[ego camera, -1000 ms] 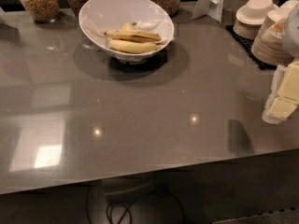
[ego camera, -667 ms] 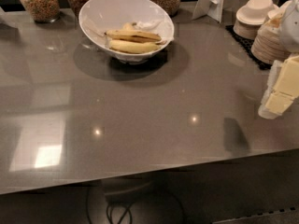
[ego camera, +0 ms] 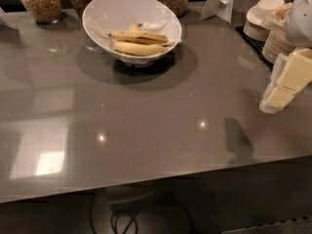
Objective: Pick banana from white bowl
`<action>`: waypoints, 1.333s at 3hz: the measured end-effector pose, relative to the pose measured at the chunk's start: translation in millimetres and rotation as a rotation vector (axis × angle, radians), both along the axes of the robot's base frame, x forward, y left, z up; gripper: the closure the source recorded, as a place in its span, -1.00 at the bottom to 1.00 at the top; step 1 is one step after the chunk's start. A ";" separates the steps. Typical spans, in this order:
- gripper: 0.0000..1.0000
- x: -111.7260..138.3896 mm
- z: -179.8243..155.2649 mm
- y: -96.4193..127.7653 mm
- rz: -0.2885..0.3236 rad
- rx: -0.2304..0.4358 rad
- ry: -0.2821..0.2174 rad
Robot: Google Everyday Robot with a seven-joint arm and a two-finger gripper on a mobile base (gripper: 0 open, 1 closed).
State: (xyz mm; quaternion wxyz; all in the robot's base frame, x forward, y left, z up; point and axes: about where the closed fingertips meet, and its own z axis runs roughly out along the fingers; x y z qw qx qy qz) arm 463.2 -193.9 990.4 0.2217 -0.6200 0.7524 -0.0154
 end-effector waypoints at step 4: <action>-1.00 100.3 30.8 93.4 0.239 0.518 -0.121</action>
Offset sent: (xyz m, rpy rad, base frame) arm 0.1049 0.0853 0.0440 0.5828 -0.2065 0.2563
